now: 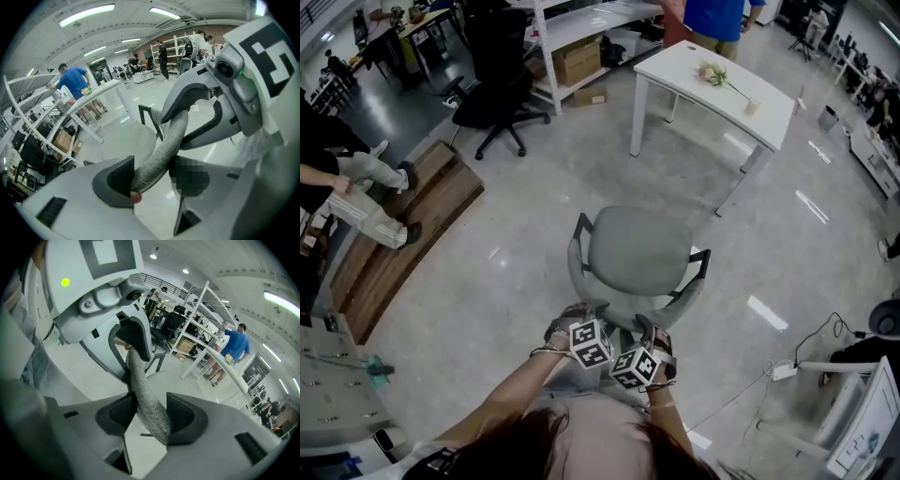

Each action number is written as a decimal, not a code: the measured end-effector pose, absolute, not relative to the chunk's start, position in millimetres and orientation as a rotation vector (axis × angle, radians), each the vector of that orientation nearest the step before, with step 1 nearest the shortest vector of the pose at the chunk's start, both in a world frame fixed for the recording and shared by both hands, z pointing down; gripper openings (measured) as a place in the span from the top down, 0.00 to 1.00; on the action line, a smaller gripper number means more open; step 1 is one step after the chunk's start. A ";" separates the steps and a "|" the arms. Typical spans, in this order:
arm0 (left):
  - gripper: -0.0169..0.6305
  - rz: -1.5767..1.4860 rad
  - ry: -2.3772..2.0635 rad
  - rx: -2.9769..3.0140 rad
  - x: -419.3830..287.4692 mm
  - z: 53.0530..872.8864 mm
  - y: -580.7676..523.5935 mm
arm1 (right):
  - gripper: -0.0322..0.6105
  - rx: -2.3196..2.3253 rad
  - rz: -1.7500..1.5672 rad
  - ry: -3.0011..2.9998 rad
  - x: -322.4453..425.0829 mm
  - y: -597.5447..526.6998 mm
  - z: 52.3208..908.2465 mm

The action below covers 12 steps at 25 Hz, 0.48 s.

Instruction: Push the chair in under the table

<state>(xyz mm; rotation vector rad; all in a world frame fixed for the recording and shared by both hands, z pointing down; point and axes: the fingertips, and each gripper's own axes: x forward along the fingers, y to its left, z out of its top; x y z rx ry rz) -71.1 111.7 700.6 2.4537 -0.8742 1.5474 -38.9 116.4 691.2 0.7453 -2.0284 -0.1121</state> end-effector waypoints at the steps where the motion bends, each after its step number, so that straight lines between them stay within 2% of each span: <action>1: 0.62 1.549 -0.874 2.456 -71.9 701.1 107.6 | 0.62 0.747 -0.109 -2.027 -39.5 112.4 691.8; 12: 0.62 1.560 -0.832 2.458 -78.1 704.8 74.5 | 0.62 0.751 -0.068 -2.010 -46.6 80.3 695.3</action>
